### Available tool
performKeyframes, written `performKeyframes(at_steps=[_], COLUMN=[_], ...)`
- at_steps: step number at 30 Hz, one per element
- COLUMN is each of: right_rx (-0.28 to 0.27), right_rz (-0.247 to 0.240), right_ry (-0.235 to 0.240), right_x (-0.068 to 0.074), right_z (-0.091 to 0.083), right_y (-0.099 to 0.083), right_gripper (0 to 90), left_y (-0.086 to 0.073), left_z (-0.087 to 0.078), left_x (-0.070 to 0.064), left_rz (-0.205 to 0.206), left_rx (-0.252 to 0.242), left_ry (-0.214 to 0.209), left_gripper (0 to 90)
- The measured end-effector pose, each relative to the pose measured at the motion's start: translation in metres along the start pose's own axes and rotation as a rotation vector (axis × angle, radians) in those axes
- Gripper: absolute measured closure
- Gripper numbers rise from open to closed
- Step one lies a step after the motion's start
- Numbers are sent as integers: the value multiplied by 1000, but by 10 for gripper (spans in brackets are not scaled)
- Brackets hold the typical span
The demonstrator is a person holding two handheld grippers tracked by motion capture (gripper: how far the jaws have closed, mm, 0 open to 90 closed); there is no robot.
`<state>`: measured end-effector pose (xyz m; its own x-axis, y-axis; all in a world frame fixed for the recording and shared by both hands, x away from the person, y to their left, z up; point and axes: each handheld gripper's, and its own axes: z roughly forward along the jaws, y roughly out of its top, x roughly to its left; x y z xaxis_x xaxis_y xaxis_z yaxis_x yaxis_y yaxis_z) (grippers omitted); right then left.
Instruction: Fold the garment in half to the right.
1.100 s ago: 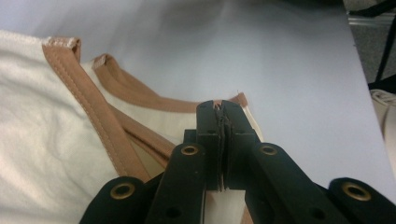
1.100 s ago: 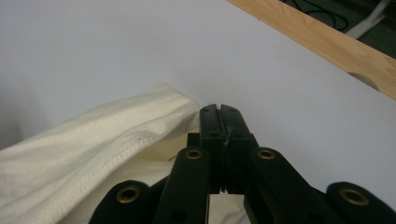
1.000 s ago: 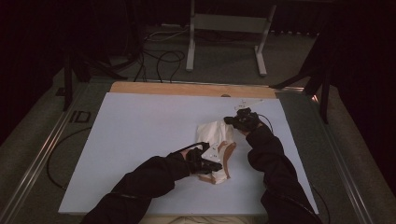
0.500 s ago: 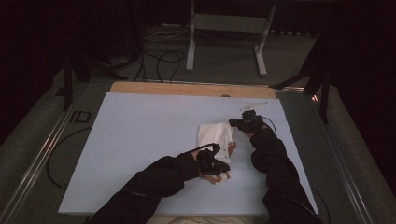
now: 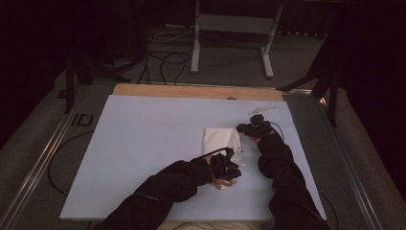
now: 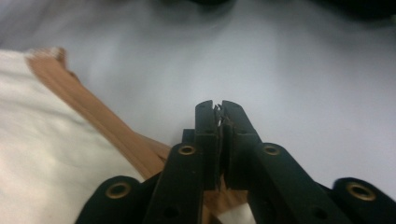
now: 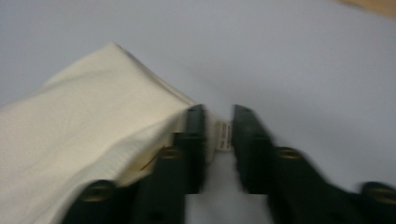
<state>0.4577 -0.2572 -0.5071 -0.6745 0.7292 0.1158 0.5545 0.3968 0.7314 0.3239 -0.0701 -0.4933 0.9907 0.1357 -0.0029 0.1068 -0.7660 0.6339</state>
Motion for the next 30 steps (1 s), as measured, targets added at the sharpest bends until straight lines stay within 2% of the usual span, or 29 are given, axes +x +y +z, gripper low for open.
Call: performKeyframes(at_steps=[2,5,7,11,14,16,18,19,22,23,25,26,30], right_rx=[15,18,17,9,-5,-11,-30,-34,-39,-45,-54,-58,-69], right_rz=[14,20,15,14,16,20,19,17,-7,-11,-22,-26,-38], right_ry=[-2,-8,-15,-38,-28,-36,-23,-27,-17,-14,-7,-5,-3], right_x=[-1,-2,-1,2,3,4,4,6,13,16,20,22,30], right_z=[0,-3,-6,-14,-20,-24,-29,-31,-37,-39,-42,-43,-47], right_y=[-2,0,2,9,12,15,18,20,24,25,27,28,30], right_gripper=[597,461,373,276,209,175,164,162,146,145,142,142,143], left_y=[-1,-2,-2,-4,-7,-8,-12,-14,-19,-21,-25,-27,-35], left_z=[-2,-9,-15,-29,-39,-45,-51,-54,-63,-66,-72,-75,-87], left_x=[-2,-1,0,1,1,0,1,1,2,3,4,4,4], left_rz=[12,-20,-30,-54,-58,-78,-69,-73,-80,-77,-90,-92,-100], left_rx=[-6,-18,-26,-59,-73,-93,-101,-115,-136,-135,-159,-169,-209], left_ry=[26,35,48,48,54,56,40,42,50,67,61,80,105], left_gripper=[663,491,430,353,299,242,162,114,53,24,4,2,1])
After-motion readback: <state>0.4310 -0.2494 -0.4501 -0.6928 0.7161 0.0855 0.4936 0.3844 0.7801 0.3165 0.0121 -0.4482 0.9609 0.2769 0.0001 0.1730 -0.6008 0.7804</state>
